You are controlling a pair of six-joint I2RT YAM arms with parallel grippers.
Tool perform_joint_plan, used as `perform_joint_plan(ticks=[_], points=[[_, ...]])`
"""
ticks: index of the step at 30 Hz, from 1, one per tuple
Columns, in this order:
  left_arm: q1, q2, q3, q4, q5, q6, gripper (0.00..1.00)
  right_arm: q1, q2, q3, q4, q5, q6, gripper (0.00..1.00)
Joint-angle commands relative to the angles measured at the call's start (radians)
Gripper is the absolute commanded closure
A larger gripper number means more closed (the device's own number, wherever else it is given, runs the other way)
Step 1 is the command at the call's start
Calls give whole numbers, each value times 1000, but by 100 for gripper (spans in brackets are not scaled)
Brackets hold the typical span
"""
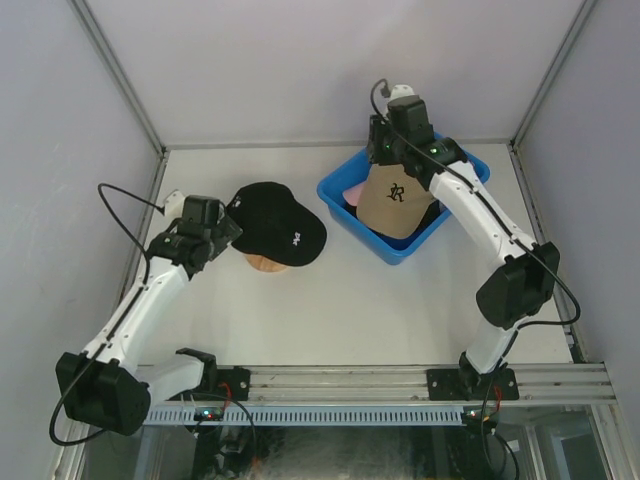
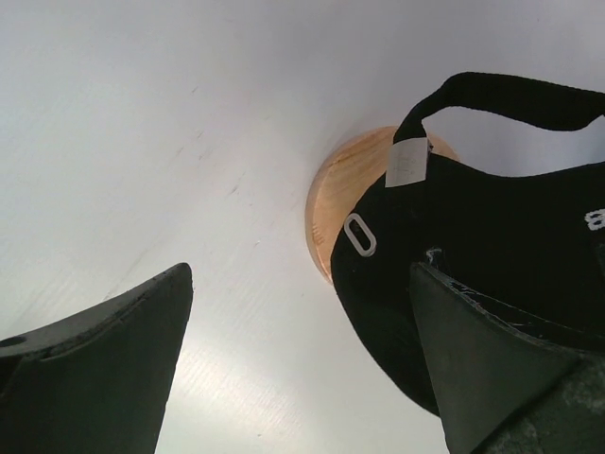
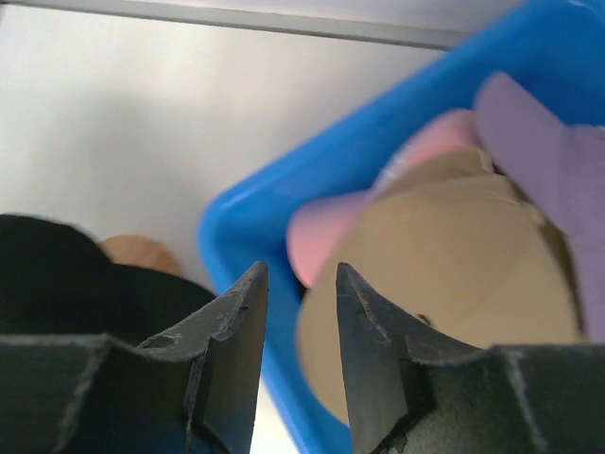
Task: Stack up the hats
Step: Pick up the hat from the bin.
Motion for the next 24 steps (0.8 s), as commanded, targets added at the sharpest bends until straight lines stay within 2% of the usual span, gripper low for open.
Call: perform_joint_plan(ticks=[1, 10, 16, 24], points=[[10, -58, 3, -23, -32, -4, 0, -62, -24, -20, -77, 127, 44, 64], [15, -171, 46, -68, -130, -41, 0, -185, 39, -10, -110, 93, 99, 59], [16, -251, 50, -89, -180, -60, 0, -229, 130, 64, -169, 77, 123, 55], [16, -289, 59, -98, -191, -61, 0, -278, 209, 96, -173, 17, 142, 47]])
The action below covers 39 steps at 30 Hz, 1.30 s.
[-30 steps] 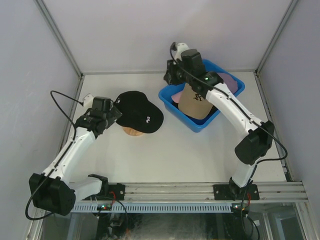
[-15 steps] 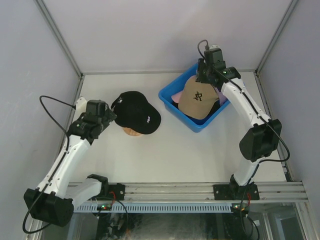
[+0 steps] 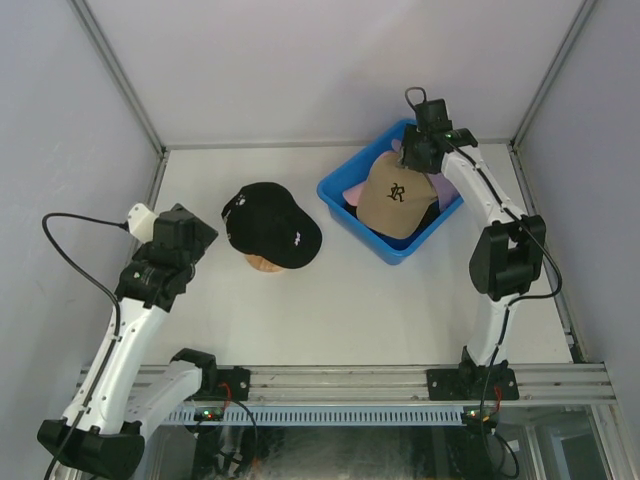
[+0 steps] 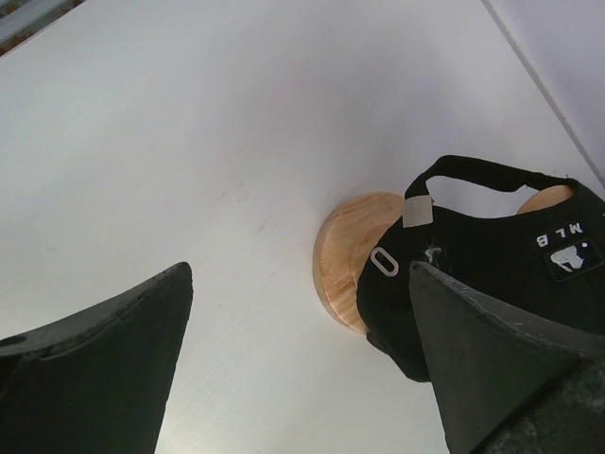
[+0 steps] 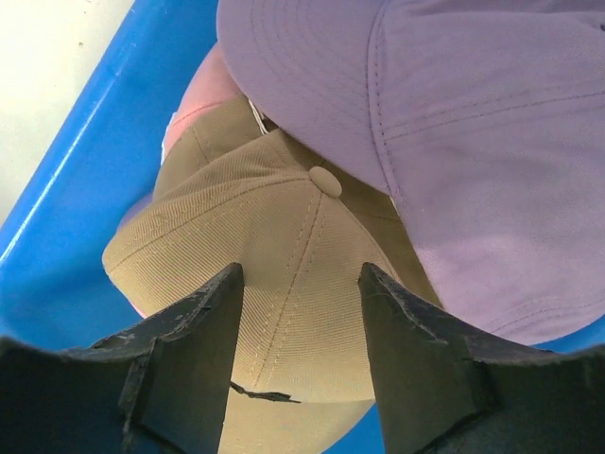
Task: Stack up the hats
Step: Pick up the hat from the bin.
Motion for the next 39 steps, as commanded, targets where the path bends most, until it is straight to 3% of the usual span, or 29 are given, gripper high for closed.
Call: perform_joint_plan(ticks=[1, 4, 8, 12, 16, 21, 23, 27, 30, 36, 39], points=[[7, -18, 57, 2, -32, -19, 0, -27, 32, 68, -7, -58, 31, 48], [7, -21, 59, 3, -32, -19, 0, -38, 58, 85, -9, -109, 33, 57], [7, -21, 59, 3, -32, -21, 0, -40, 60, 81, 4, -145, 31, 84], [6, -22, 53, 6, -25, -28, 0, -46, 70, 91, -9, -170, 34, 87], [7, -28, 46, 4, -25, -32, 0, -47, 57, 84, -19, -162, 39, 69], [6, -28, 44, 8, -19, -38, 0, -49, 43, 86, -17, -172, 36, 37], [7, -27, 43, 8, -16, -40, 0, -50, 54, 92, -25, -183, 36, 33], [6, -32, 37, 9, -16, -44, 0, -48, 75, 91, -42, -208, 32, 34], [6, -35, 32, 9, -15, -47, 0, -45, 83, 82, -42, -232, 33, 45], [6, -42, 27, 9, -13, -54, 0, -46, 85, 80, -36, -281, 30, 95], [6, -45, 24, 8, -12, -57, 0, -47, 75, 87, -36, -281, 31, 100]])
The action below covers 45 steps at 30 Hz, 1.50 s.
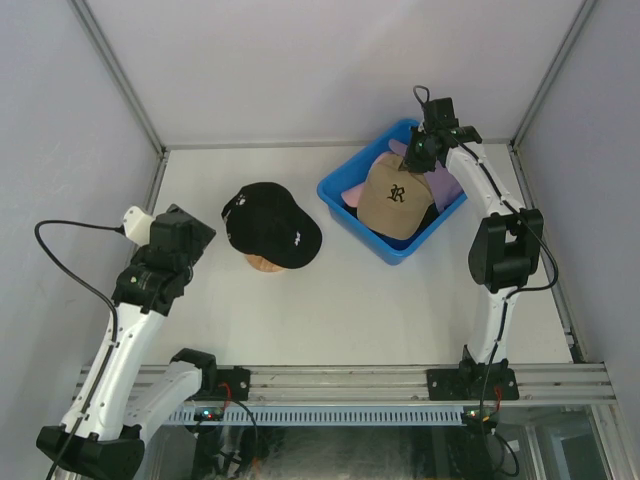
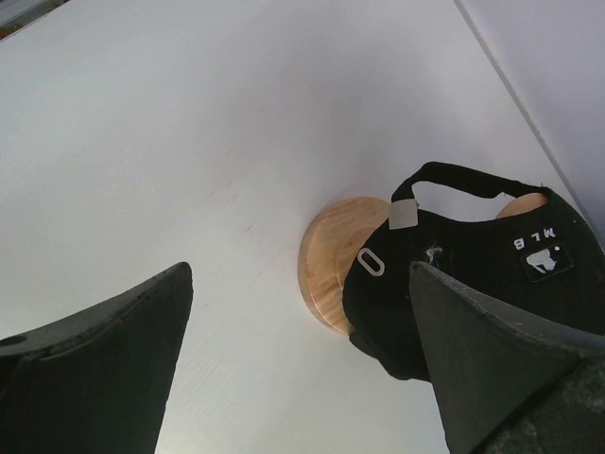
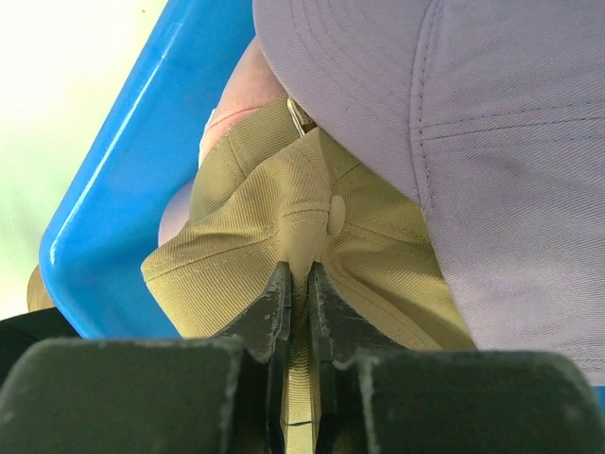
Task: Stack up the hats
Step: Pick up the hat from the bin.
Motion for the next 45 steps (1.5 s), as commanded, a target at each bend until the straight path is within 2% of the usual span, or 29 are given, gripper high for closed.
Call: perform_joint_plan(ticks=[1, 9, 29, 45], points=[[6, -18, 24, 12, -12, -21, 0, 1, -6, 31, -21, -37, -5, 100], [6, -19, 29, 12, -2, -28, 0, 0, -88, 39, 15, -62, -9, 100], [7, 0, 60, 24, 41, -17, 0, 2, -272, 46, 66, -237, -55, 100], [5, 1, 108, 75, 124, 22, 0, 145, -406, -20, 268, -490, -185, 100]])
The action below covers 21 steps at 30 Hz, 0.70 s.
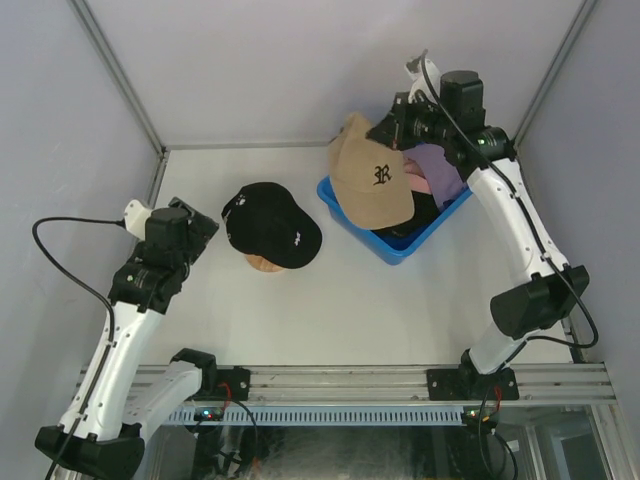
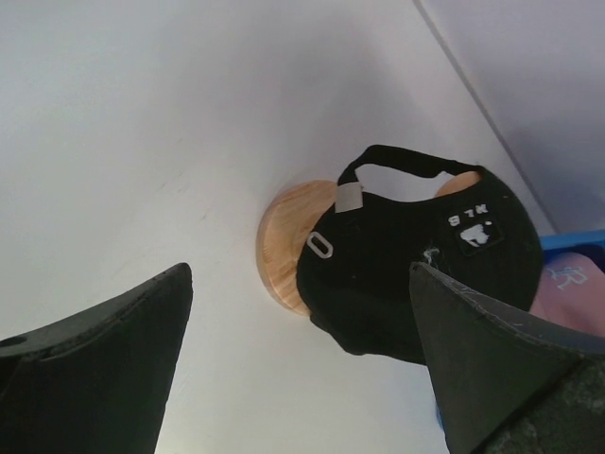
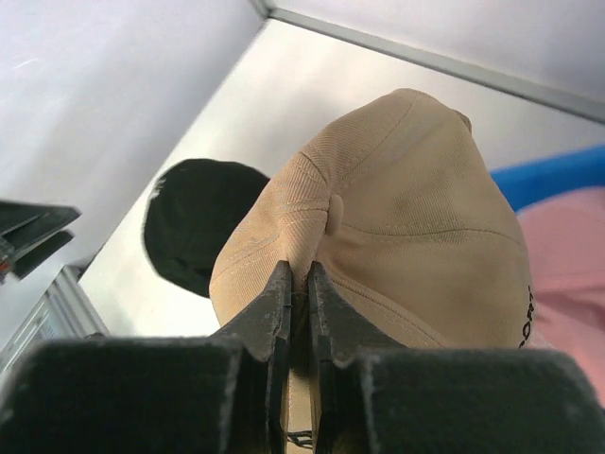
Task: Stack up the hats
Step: Pick up the hat from the bin, then stack the hat on the hat.
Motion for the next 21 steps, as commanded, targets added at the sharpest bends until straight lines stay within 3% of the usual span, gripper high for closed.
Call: perform_joint_plan(ticks=[1, 21], points=[[6, -11, 73, 71, 53, 28, 0, 63, -58, 3, 129, -117, -57, 100], [59, -62, 20, 371, 418, 3, 0, 337, 14, 50, 328, -320, -28, 100]])
